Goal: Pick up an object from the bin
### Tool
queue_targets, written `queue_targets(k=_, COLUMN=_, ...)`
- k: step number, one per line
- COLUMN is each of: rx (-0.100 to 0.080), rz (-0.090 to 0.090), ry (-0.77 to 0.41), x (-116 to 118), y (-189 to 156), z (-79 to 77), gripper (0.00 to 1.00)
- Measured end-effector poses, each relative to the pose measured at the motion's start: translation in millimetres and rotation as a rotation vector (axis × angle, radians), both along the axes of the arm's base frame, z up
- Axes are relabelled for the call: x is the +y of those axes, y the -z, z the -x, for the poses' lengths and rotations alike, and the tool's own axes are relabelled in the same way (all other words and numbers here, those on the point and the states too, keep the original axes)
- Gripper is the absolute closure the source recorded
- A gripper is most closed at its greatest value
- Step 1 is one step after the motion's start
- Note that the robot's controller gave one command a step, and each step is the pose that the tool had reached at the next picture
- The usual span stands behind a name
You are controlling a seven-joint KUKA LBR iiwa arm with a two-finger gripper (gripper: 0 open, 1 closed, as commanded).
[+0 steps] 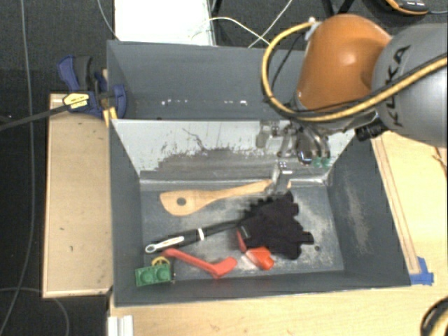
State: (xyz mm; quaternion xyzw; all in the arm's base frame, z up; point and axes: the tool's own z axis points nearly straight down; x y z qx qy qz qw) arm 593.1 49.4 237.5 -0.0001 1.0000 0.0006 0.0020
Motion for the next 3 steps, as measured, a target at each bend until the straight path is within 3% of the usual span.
queue_targets(k=1, rx=0.000, rz=0.000, ry=0.000, x=0.0, y=0.0, z=0.0, gripper=0.00)
queue_targets(k=2, rx=0.001, rz=0.001, ry=-0.266, x=-2.1, y=37.1, z=17.2, gripper=0.00)
queue_targets(k=3, rx=-0.002, rz=-0.002, ry=0.004, x=42.8, y=44.2, z=17.4, gripper=0.00)
